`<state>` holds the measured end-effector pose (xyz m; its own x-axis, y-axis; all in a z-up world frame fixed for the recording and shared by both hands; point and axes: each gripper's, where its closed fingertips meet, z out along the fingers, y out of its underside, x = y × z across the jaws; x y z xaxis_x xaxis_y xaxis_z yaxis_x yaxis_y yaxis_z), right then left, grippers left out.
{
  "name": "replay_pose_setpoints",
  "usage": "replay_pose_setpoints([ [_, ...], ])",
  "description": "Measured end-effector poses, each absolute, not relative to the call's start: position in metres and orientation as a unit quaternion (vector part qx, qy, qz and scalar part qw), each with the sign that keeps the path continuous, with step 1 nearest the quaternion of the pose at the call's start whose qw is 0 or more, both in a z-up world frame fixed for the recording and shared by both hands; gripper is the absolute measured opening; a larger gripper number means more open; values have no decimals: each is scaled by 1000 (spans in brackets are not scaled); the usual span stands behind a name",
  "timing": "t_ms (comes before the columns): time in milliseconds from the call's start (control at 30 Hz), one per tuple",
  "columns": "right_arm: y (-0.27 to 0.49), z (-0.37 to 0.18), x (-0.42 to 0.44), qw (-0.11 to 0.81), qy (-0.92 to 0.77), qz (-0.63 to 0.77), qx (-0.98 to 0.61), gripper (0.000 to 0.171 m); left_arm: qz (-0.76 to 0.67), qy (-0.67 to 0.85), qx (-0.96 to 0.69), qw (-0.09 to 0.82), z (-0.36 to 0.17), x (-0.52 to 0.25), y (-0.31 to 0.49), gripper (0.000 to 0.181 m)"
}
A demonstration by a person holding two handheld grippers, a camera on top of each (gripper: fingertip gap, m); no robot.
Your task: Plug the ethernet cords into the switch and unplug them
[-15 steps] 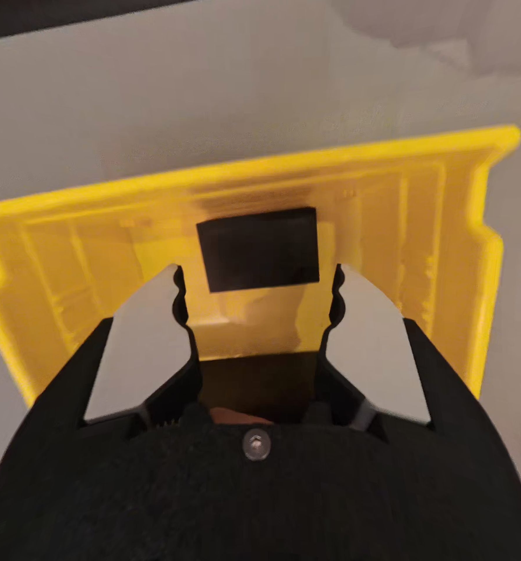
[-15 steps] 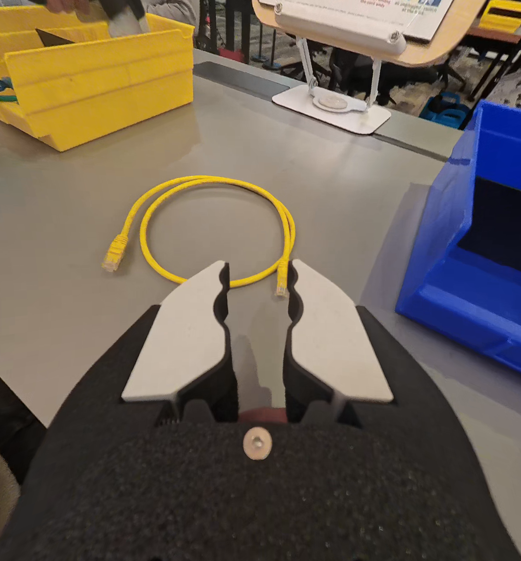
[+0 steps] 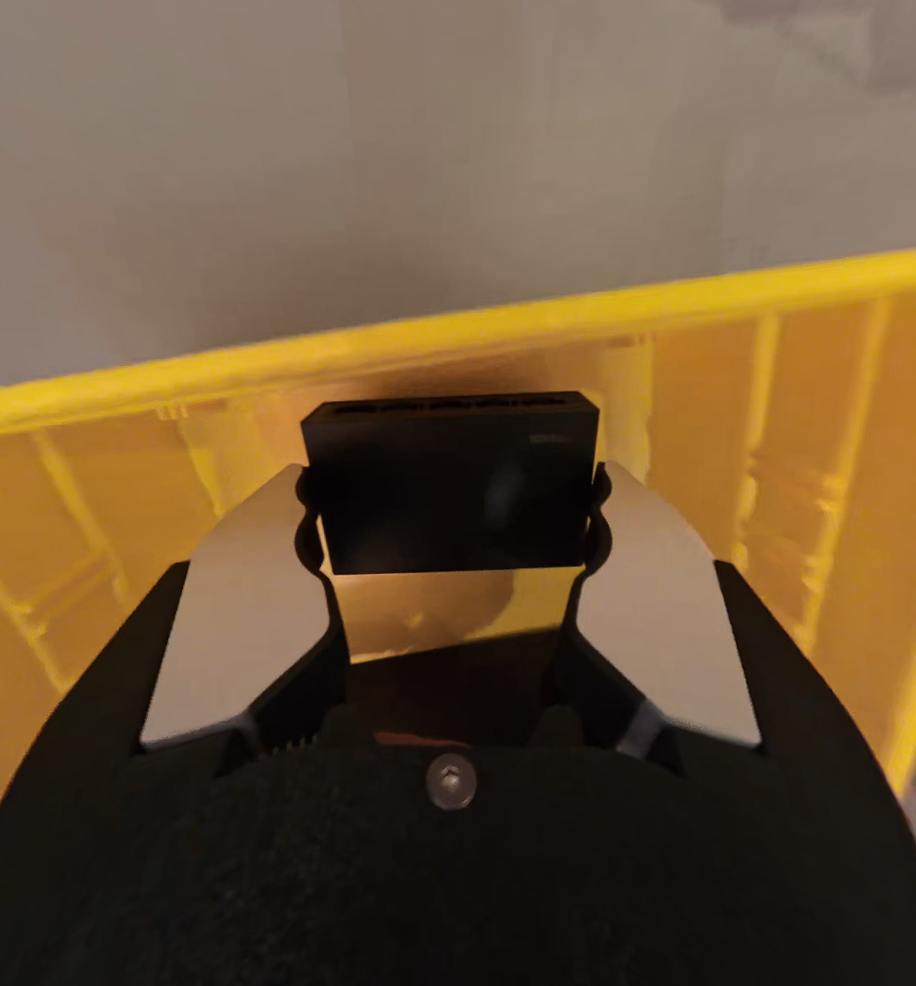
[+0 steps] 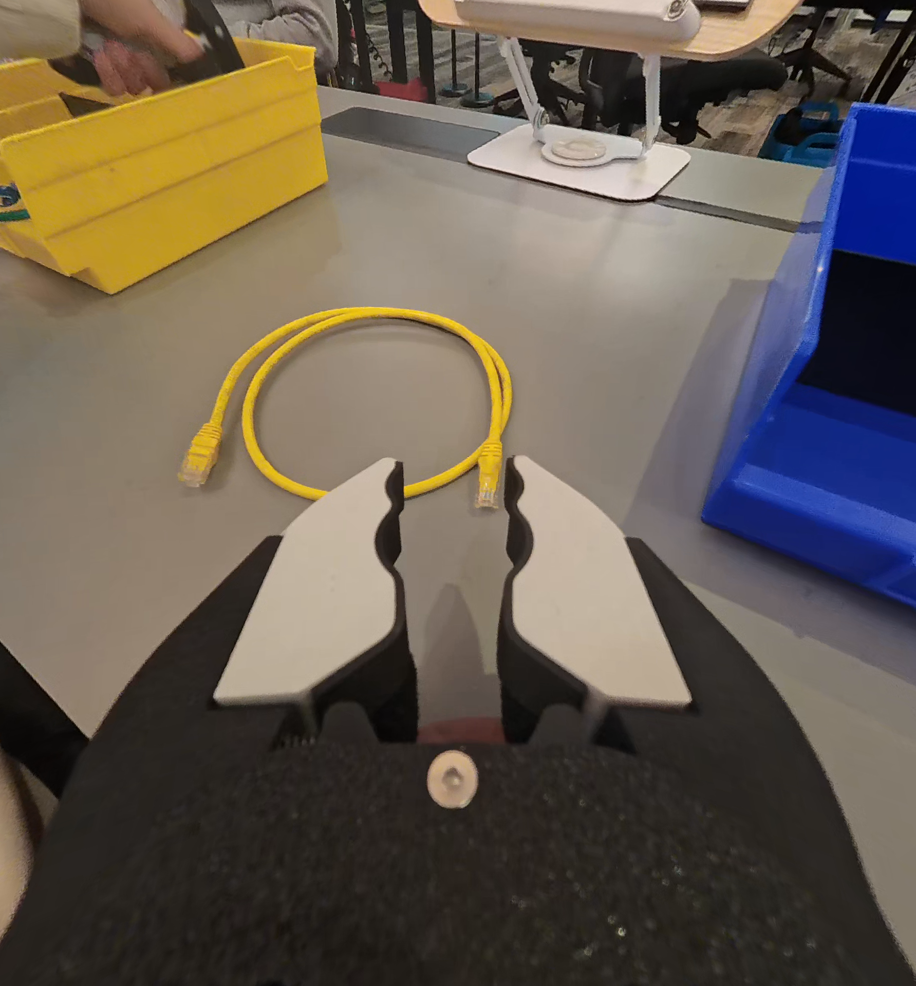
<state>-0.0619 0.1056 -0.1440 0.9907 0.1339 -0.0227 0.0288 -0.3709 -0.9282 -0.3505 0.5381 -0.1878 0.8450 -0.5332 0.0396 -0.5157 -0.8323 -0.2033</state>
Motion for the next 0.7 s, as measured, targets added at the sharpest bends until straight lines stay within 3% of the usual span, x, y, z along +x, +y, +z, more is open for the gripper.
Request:
replay_pose_setpoints([
  [167, 107, -140, -70, 565, -70, 36, -821, 36, -159, 349, -912, 146, -123, -346, 518, 96],
  [300, 119, -125, -93, 590, -129, 54, -795, 38, -272, 537, -777, 186, -55, -330, 440, 96],
  [467, 151, -96, -152, 580, -237, 176, -759, 45, -360, 673, -639, 98, -13, -321, 312, 96],
  [700, 172, -7, -240, 620, -422, 229, -620, 50, -419, 758, -500, -12, -7, -294, 204, 96],
])
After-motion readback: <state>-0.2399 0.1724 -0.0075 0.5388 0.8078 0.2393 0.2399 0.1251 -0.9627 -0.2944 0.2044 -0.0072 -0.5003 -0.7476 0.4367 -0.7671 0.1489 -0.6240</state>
